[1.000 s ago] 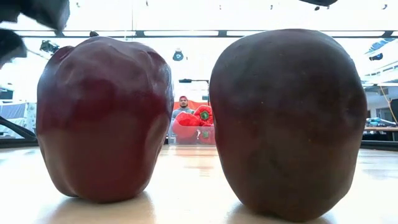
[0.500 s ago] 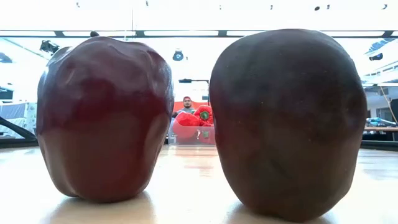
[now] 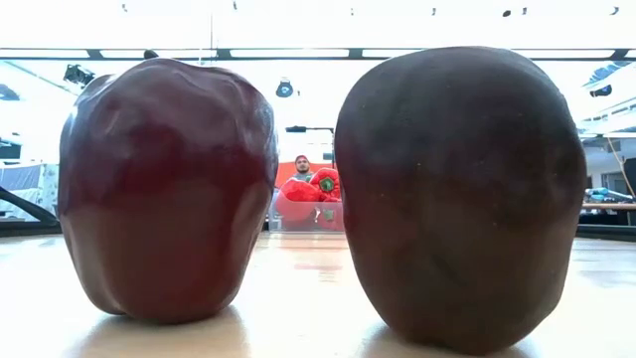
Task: Sort produce into baskets
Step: Put the yellow-red apple into the right black bin
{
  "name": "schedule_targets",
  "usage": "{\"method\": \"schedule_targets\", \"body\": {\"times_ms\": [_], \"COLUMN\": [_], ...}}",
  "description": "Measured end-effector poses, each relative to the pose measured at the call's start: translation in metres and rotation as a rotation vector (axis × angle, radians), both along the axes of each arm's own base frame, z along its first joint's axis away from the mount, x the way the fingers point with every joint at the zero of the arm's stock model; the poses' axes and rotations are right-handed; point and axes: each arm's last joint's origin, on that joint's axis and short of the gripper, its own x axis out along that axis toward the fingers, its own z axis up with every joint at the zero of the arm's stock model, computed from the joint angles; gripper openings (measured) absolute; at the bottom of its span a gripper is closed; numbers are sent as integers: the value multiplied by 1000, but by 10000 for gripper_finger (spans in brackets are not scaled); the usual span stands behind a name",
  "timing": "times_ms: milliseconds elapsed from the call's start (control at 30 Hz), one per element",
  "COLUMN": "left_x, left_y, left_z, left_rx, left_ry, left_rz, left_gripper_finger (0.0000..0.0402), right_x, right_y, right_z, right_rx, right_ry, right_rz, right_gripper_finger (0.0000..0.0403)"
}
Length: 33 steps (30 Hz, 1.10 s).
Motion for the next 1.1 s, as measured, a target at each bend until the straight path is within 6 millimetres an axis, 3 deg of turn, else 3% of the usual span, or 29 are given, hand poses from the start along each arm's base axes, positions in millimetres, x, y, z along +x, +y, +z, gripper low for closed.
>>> {"method": "schedule_targets", "body": {"times_ms": [333, 800, 1100], "left_x": [4, 6, 6], "left_y": [6, 7, 7], "left_z": [11, 14, 15], "left_rx": [14, -5, -84], "left_ry": [-82, -108, -125], "left_rz": [-23, -31, 4], "left_gripper_finger": [329, 356, 357], "right_x": [9, 11, 11], "right_y": [-14, -19, -19], "right_z": [14, 19, 19], "right_rx": [-77, -71, -167], "right_ry": [-171, -227, -242], "right_rz": [42, -23, -21], "right_gripper_finger": [323, 320, 240]}}
